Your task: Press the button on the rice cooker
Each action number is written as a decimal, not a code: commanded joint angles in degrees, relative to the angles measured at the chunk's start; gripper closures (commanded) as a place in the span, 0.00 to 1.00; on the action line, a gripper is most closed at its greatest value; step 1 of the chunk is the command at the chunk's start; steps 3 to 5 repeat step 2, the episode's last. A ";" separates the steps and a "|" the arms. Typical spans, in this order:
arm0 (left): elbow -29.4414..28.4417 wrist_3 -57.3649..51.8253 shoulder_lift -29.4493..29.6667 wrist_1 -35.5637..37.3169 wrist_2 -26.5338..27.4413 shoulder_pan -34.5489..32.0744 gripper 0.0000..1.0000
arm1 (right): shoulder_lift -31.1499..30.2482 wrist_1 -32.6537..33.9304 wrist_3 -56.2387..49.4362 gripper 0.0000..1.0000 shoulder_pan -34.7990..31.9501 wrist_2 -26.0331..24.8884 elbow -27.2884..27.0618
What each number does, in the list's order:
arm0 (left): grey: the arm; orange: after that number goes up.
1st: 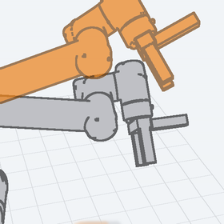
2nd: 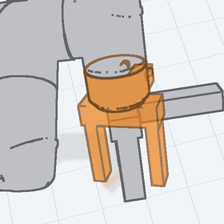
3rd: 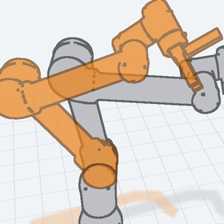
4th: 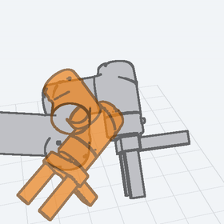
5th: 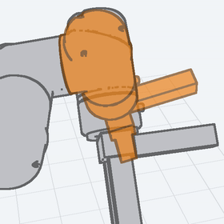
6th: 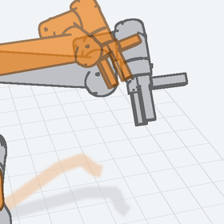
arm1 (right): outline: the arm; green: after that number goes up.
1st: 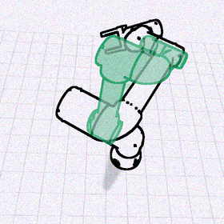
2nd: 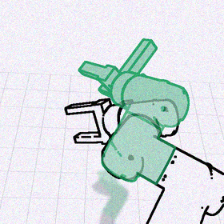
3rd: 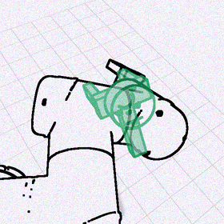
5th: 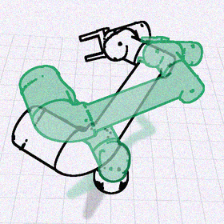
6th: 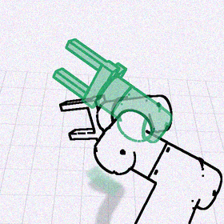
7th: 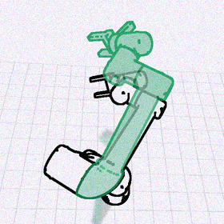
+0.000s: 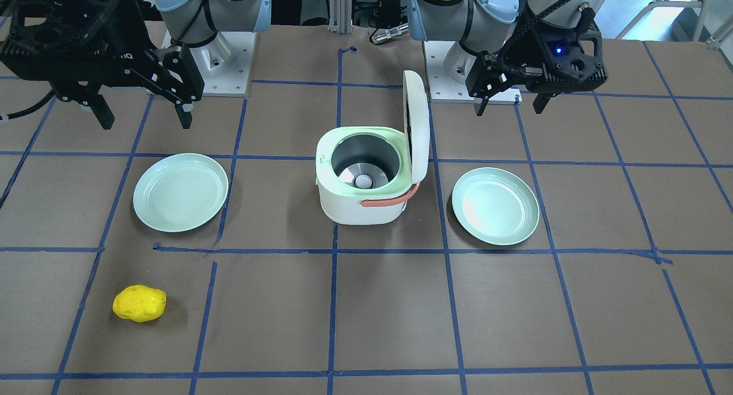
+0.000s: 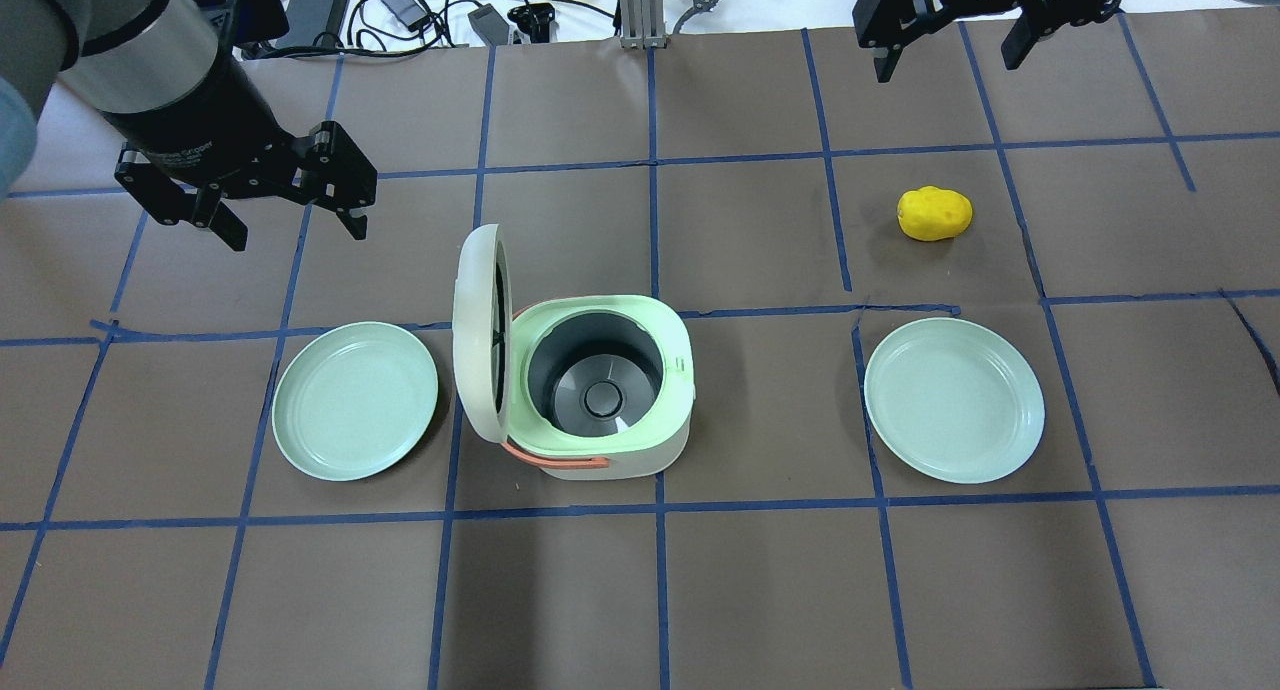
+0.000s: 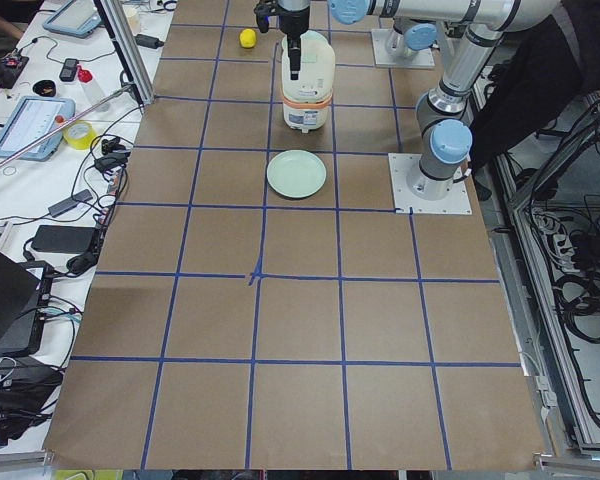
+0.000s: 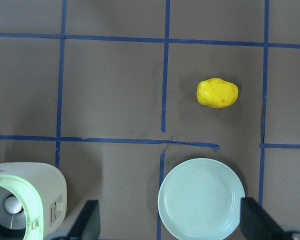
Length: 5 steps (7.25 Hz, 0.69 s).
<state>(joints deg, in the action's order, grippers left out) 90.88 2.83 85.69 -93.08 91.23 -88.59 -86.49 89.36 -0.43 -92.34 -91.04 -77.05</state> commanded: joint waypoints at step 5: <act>0.00 0.07 0.00 0.00 0.00 0.00 0.00 | 0.01 -0.06 -0.01 0.00 -0.03 0.07 -0.03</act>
